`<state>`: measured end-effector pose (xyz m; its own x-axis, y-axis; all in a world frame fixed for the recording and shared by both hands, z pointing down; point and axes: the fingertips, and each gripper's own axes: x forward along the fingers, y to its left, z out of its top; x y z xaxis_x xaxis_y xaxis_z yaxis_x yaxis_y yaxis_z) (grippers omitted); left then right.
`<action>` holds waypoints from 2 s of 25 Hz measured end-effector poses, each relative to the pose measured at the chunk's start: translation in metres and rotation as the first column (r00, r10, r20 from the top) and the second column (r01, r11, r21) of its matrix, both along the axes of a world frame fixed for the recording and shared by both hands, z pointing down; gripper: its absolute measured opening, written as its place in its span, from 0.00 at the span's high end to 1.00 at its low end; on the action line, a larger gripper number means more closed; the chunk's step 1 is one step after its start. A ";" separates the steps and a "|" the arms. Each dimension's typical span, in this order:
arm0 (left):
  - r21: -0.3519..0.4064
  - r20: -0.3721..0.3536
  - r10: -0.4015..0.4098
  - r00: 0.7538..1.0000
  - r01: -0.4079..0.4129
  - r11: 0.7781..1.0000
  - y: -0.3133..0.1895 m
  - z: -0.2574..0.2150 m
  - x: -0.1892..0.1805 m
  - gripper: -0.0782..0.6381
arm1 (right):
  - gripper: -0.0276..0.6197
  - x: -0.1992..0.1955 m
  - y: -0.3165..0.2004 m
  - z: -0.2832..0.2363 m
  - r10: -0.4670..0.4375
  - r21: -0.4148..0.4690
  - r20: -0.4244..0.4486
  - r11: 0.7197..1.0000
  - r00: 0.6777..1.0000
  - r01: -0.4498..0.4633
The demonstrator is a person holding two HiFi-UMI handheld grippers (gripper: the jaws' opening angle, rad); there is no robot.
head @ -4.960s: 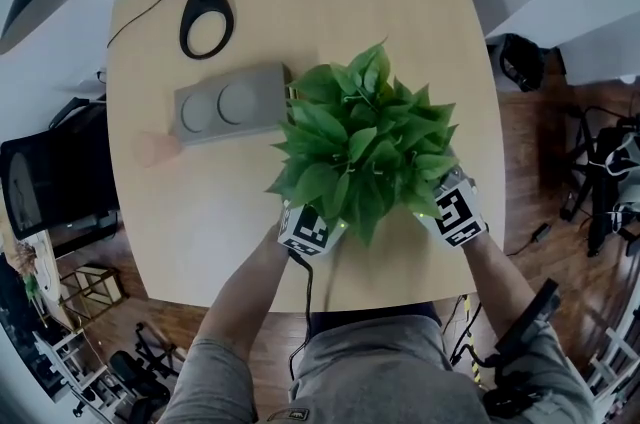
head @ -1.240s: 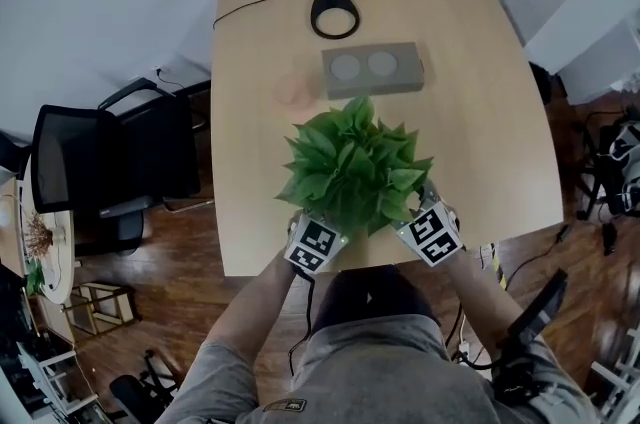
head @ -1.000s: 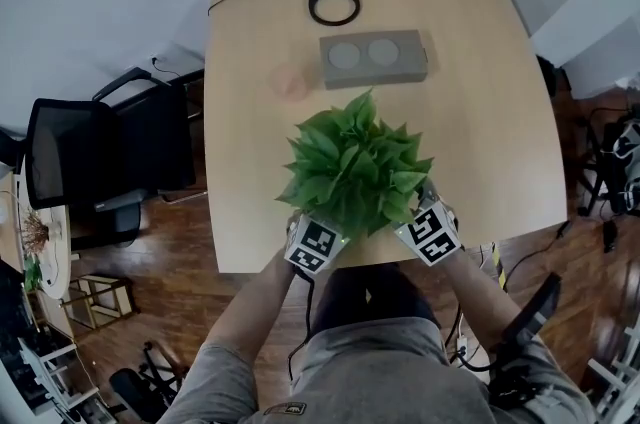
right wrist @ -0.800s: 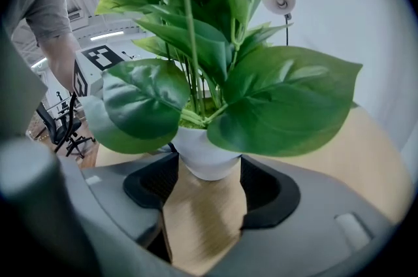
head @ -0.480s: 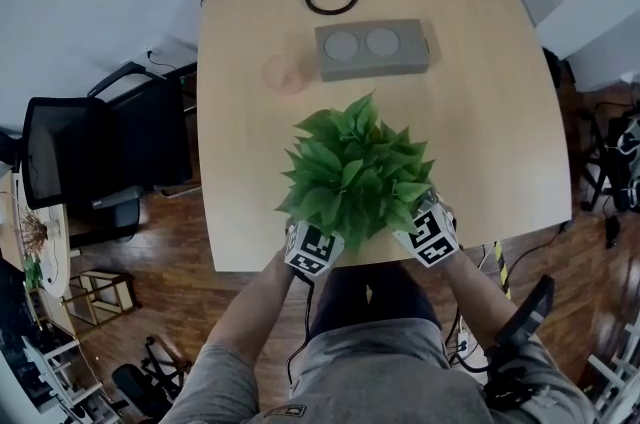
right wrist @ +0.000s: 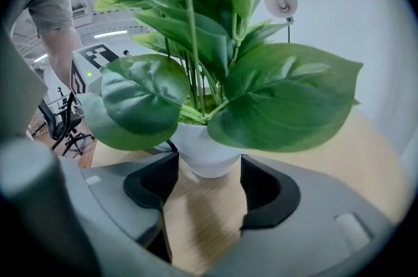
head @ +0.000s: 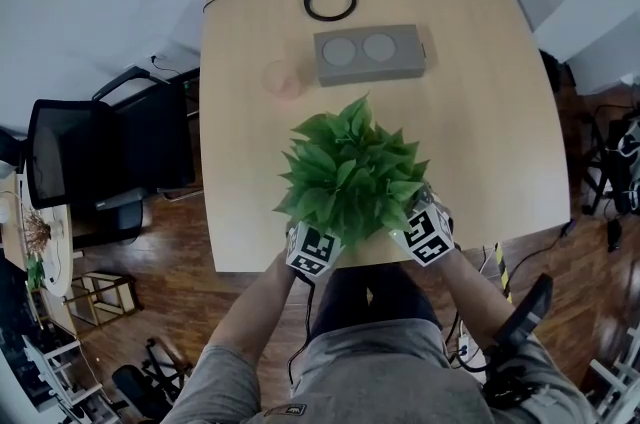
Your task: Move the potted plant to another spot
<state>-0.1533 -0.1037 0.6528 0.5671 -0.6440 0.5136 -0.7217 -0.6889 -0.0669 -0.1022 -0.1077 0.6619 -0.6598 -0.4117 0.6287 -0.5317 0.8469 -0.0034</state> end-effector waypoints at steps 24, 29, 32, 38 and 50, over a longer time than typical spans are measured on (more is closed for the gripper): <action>0.000 -0.130 -0.221 0.967 0.223 0.975 0.126 -0.058 -0.012 0.76 | 0.66 0.020 0.119 -0.069 -0.052 -0.020 0.167 0.998 0.985 0.056; 0.030 -0.217 -0.214 0.953 0.225 0.974 0.178 -0.095 -0.020 0.89 | 0.80 0.002 0.183 -0.108 0.008 -0.019 0.259 1.000 0.966 -0.003; 0.039 -0.260 -0.183 0.948 0.200 0.979 0.206 -0.115 -0.023 0.89 | 0.86 -0.007 0.217 -0.129 0.033 0.005 0.273 0.999 0.962 -0.035; -0.016 -0.331 -0.178 0.927 0.183 0.983 0.272 -0.129 -0.025 0.89 | 0.95 -0.001 0.287 -0.146 0.116 -0.022 0.291 0.993 0.950 -0.115; 0.024 -0.402 -0.134 0.906 0.156 0.987 0.311 -0.171 0.031 0.89 | 0.95 0.035 0.319 -0.184 0.117 0.010 0.332 0.992 0.936 -0.128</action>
<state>-0.1227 0.2073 0.4822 0.6152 -0.7552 0.2263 -0.7878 -0.5781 0.2125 -0.0671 0.2111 0.4778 -0.7711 -0.5182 0.3698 -0.6049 0.7777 -0.1714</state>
